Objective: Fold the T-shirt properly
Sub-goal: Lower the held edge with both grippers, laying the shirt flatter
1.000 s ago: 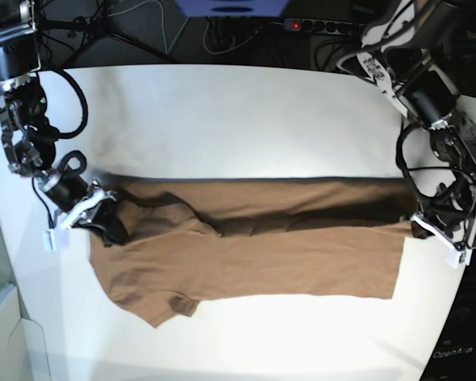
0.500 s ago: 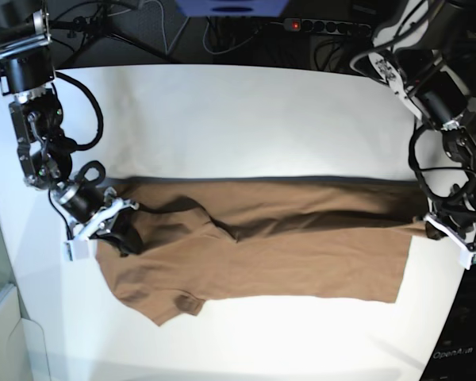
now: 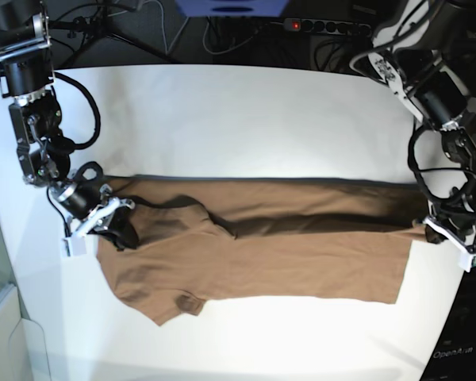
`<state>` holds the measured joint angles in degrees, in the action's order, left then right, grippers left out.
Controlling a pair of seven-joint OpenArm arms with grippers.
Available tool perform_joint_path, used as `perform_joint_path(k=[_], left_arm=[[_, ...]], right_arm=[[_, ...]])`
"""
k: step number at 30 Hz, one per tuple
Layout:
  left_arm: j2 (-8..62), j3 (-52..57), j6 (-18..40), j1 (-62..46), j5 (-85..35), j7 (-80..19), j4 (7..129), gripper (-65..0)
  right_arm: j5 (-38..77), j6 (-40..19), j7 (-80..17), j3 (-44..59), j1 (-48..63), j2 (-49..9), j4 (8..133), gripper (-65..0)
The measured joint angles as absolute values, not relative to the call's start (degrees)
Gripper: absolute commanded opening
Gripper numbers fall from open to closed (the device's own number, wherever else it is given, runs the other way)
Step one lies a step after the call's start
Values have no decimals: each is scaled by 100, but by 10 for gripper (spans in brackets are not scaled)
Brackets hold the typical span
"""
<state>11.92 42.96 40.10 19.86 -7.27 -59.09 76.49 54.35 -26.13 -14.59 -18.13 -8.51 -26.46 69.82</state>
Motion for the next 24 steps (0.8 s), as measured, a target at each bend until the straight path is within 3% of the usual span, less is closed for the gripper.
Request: perform_joint_path(k=[4, 6, 10, 16, 17, 19, 22, 23, 24], left_arm=[[1212, 4309, 4010, 1984, -727, -5913, 7649, -459], [1225, 4327, 4007, 1984, -727, -5907, 7649, -370], [1223, 4333, 4010, 1970, -733, -5911, 7649, -269], [1216, 4333, 4007, 1970, -751, -5931, 7699, -252], [1214, 4333, 4007, 1968, -749, -5940, 7699, -254], [1170, 4333, 4007, 1964, -751, -5929, 7677, -311], [1017, 4289, 4012, 1868, -738, -5887, 7669, -529], [947, 4283, 4010, 1833, -714, -5911, 7651, -619], [917, 4206, 4005, 1809, -681, -5927, 7618, -650]], right_arm=[[5433, -2613, -1459, -1813, -851, -2646, 6982, -347], [5435, -2615, -1459, -1813, -849, -2646, 6982, -295], [5435, -2615, -1452, -1813, -823, -2646, 6984, -281], [5435, -2635, -1420, -1791, -690, -2652, 7024, -287], [5437, -2637, -1417, -1791, -663, -2650, 7015, -308], [5443, -2633, -1415, -1789, -624, -2650, 6997, -416], [5441, -2628, -1400, -1782, -543, -2650, 6995, -635], [5435, -2609, -1417, -1789, -532, -2650, 6987, -650], [5435, -2613, -1417, -1791, -532, -2652, 6965, -643]])
